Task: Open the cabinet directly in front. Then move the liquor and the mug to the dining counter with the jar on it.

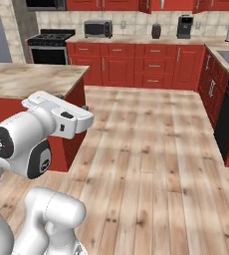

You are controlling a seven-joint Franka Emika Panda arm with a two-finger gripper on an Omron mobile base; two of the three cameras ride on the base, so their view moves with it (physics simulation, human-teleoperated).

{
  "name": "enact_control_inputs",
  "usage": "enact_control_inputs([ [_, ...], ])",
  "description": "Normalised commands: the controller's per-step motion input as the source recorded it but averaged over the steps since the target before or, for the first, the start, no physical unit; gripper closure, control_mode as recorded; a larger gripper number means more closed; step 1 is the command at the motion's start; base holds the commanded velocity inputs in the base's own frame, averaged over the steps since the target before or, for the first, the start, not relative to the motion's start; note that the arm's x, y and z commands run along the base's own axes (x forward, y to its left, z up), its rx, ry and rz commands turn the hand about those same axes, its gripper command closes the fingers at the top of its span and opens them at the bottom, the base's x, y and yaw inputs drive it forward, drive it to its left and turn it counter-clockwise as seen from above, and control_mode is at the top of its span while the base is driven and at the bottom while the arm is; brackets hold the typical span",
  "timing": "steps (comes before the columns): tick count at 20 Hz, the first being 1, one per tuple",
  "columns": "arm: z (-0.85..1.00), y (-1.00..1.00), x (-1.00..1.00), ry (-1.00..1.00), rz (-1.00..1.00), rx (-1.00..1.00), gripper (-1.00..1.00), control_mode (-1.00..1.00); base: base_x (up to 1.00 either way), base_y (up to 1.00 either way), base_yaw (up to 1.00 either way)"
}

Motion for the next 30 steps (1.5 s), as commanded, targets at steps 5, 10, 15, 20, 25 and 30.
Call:
enact_control_inputs([
  [5,0.0,0.0,0.0,0.0,0.0,0.0,-1.0,1.0,1.0,-0.56,0.0],
  [10,0.0,0.0,0.0,0.0,0.0,0.0,-1.0,1.0,1.0,-0.57,0.0],
  [15,0.0,0.0,0.0,0.0,0.0,0.0,-1.0,1.0,1.0,-0.46,0.0],
  [20,0.0,0.0,0.0,0.0,0.0,0.0,-1.0,1.0,1.0,-0.15,0.0],
  [25,0.0,0.0,0.0,0.0,0.0,0.0,-1.0,1.0,1.0,-0.01,0.04],
  [30,0.0,0.0,0.0,0.0,0.0,0.0,-1.0,1.0,1.0,-0.03,0.08],
])
